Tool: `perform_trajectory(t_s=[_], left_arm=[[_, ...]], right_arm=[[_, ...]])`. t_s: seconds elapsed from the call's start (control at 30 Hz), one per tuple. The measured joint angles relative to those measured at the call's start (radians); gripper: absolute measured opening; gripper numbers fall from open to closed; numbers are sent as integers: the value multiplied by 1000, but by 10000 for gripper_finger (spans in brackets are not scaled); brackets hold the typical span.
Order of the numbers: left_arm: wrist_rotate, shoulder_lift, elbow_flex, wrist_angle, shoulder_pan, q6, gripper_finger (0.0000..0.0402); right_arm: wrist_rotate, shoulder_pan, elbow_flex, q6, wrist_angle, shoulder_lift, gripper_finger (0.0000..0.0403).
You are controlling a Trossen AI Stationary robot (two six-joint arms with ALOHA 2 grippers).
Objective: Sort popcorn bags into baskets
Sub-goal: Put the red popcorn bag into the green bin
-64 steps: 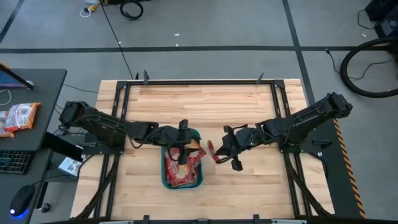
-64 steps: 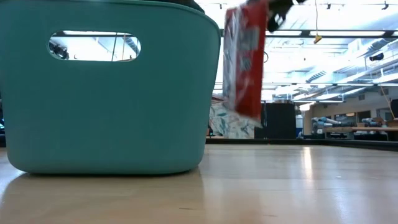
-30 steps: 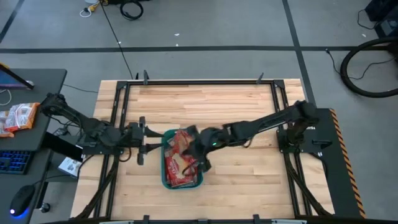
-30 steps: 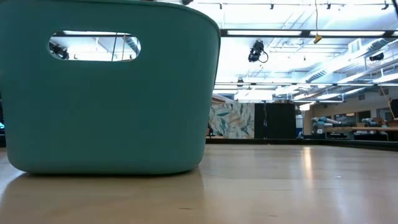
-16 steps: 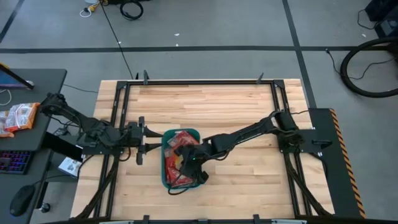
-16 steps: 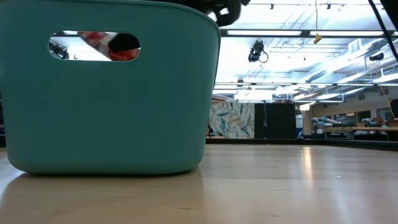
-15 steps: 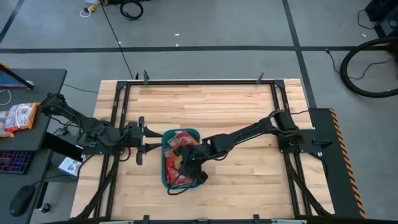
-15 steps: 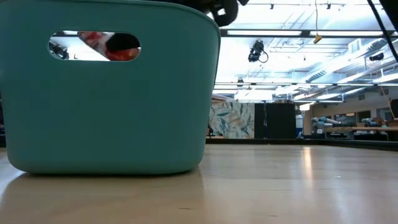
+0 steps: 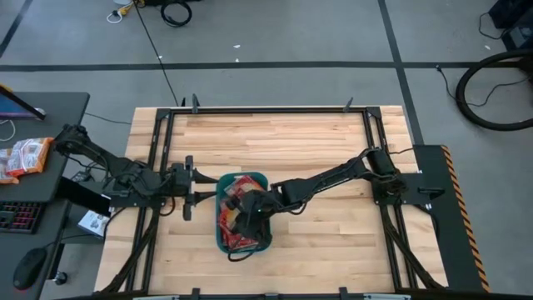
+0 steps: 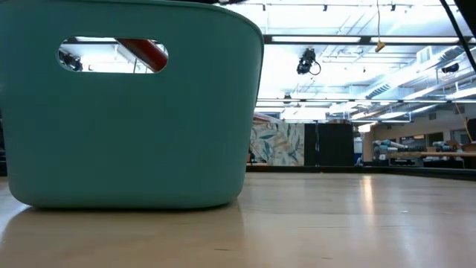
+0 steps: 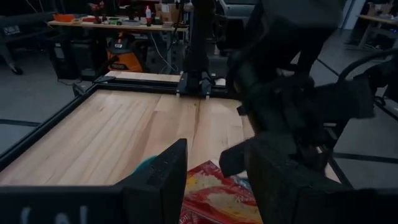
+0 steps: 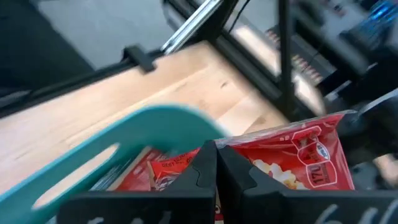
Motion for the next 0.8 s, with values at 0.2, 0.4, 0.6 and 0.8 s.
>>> perform_trajectory(t_s=[0.2,0.4,0.6,0.8], left_arm=[[0,-47,16,-23,-9,10,164],[0,-94,17,-22,-8,24,164],[0,-94,17,-26,-9,16,164],[0,-94,17,-33,-8,15,164]], right_arm=[[-33,-9,0,0,62,0,4],[-252,-16,-2,32,65,35,4],[-323,-18,-1,64,57,98,5],[-215,-13,0,81,41,111,14]])
